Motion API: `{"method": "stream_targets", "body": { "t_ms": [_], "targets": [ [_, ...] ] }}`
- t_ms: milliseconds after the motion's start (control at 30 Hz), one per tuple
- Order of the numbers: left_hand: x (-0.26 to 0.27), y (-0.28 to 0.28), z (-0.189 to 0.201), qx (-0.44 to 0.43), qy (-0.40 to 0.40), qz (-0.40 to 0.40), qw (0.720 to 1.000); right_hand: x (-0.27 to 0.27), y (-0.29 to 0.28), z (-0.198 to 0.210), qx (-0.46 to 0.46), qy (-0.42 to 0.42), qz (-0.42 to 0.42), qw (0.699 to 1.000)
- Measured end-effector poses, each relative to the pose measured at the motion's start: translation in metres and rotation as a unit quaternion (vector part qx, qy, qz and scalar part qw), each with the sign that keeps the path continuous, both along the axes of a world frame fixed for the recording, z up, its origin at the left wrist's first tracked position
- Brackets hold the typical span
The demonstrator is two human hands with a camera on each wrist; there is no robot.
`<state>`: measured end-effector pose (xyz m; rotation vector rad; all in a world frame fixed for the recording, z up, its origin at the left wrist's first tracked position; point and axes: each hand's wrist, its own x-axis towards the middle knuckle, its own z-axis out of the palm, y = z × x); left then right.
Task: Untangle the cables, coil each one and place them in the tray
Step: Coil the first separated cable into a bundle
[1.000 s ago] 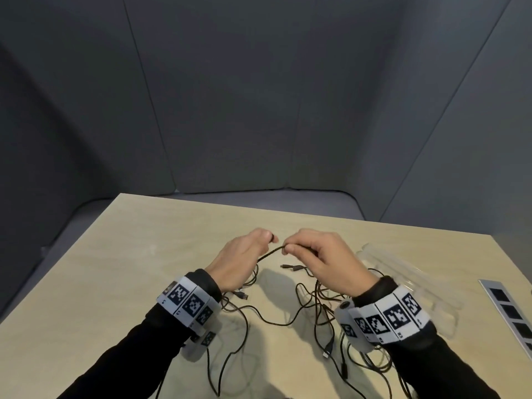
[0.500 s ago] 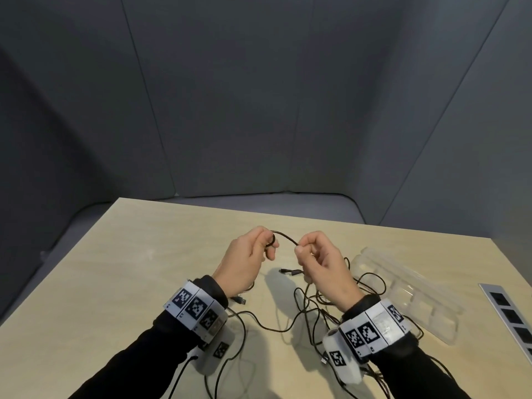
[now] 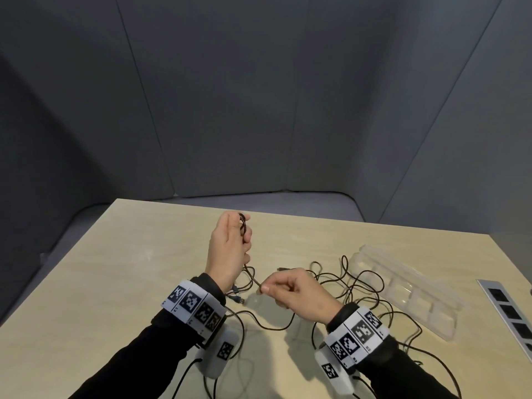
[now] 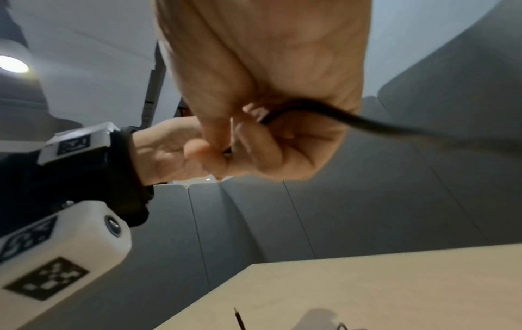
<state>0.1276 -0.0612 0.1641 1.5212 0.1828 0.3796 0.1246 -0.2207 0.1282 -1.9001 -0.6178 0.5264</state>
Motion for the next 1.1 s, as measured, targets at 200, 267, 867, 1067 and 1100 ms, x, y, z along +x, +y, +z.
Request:
{"method": "stream_targets", "body": {
  "t_ms": [200,267,867,1067,1100],
  "targets": [
    [-0.005,0.005,-0.012,0.337,-0.063,-0.057,0.938,0.012,-0.007,0.047,0.012,-0.061,0.014,0.998],
    [-0.008,0.003,-0.01,0.376,-0.059,-0.098,0.92,0.023,-0.011,0.051,0.033,-0.115,-0.025,0.992],
    [-0.004,-0.015,-0.003,-0.074,0.048,-0.157,0.984,0.019,-0.018,0.02,0.236,-0.013,-0.218,0.947],
    [-0.006,-0.015,0.002,-0.13,0.005,-0.149,0.98,0.009,-0.006,0.003,0.146,0.067,-0.154,0.975],
    [-0.008,-0.018,0.001,-0.137,0.004,-0.143,0.98,0.009,-0.003,0.0,0.122,0.084,-0.136,0.98]
  ]
}}
